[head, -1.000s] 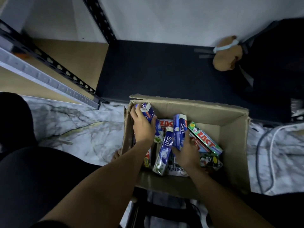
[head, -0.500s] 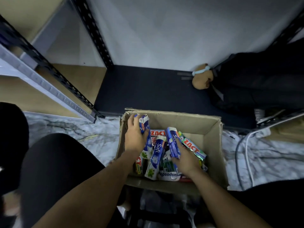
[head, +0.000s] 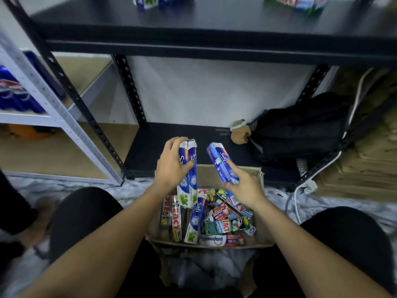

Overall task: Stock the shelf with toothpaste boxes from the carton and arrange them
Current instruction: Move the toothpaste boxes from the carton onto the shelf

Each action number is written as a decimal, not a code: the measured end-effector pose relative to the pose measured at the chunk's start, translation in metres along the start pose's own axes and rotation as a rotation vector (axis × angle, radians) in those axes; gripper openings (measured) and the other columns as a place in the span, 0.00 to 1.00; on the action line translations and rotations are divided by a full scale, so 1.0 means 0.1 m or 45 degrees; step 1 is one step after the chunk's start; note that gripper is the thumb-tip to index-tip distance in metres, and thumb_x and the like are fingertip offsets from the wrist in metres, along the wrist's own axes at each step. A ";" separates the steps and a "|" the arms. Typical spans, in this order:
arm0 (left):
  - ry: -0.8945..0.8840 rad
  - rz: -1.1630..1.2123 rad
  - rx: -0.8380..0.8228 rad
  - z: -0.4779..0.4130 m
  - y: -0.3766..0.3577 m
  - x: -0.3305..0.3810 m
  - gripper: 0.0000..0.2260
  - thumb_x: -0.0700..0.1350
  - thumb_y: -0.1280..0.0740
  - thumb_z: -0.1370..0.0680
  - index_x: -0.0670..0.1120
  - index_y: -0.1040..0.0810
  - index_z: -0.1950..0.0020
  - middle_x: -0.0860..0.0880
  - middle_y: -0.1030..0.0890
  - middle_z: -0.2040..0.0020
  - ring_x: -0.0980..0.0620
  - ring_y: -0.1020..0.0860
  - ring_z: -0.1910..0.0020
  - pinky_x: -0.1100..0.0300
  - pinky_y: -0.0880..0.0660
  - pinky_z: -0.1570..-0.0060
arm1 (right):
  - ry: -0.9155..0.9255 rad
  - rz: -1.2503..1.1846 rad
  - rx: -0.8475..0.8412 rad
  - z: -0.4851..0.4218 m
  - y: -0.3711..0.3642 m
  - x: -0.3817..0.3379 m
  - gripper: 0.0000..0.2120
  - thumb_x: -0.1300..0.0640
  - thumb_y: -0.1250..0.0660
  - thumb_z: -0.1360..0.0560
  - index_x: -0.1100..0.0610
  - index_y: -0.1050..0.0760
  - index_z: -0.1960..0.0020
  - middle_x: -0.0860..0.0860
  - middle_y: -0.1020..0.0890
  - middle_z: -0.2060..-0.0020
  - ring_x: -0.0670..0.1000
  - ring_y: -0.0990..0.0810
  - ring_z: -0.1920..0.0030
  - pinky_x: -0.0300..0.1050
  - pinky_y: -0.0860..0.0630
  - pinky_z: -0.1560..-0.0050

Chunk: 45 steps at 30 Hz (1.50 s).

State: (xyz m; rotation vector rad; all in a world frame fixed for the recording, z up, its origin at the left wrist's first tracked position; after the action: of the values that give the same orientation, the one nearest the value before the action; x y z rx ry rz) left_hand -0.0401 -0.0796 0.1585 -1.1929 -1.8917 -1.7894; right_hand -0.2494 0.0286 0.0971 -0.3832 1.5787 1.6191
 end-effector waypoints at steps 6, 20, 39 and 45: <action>-0.177 -0.013 0.101 -0.12 0.61 0.70 0.28 0.47 0.25 0.28 0.55 0.30 0.31 0.54 0.27 0.37 0.61 0.27 0.49 0.64 0.29 0.51 | 0.194 -0.148 0.202 0.14 0.75 -0.68 0.34 0.48 0.26 0.29 0.37 0.36 0.26 0.47 0.20 0.42 0.46 0.20 0.49 0.43 0.22 0.48; -0.350 -0.077 0.207 -0.75 1.73 2.04 0.28 0.54 0.23 0.33 0.57 0.27 0.35 0.52 0.22 0.44 0.54 0.21 0.49 0.54 0.24 0.46 | 0.469 -0.317 0.534 0.34 2.37 -1.99 0.32 0.52 0.23 0.35 0.36 0.26 0.34 0.38 0.17 0.49 0.40 0.18 0.51 0.37 0.24 0.47; -0.108 -0.453 -0.051 -2.46 1.49 2.88 0.26 0.52 0.28 0.29 0.48 0.25 0.33 0.46 0.20 0.39 0.47 0.21 0.43 0.53 0.21 0.47 | 0.212 0.082 0.686 -0.88 3.30 -2.32 0.18 0.47 0.29 0.31 0.49 0.24 0.44 0.48 0.19 0.45 0.51 0.22 0.46 0.43 0.27 0.50; -0.135 -0.502 -0.030 -2.76 1.27 2.95 0.33 0.60 0.25 0.30 0.43 0.27 0.32 0.43 0.20 0.38 0.44 0.22 0.42 0.53 0.23 0.46 | 0.340 0.346 0.567 -0.72 3.24 -2.10 0.29 0.45 0.28 0.31 0.45 0.28 0.31 0.50 0.24 0.36 0.52 0.26 0.37 0.44 0.30 0.41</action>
State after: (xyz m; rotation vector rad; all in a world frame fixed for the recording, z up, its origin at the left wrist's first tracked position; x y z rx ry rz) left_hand -0.2238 -0.2390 0.5044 -0.9900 -2.3026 -1.9753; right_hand -0.3763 -0.0687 0.4560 -0.1526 2.2132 1.3910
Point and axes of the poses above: each hand's wrist, its own z-axis away from the middle knuckle, its own y-axis out of the back of the hand, x = y × z, the point moved 5 cm from there along -z, towards the middle knuckle
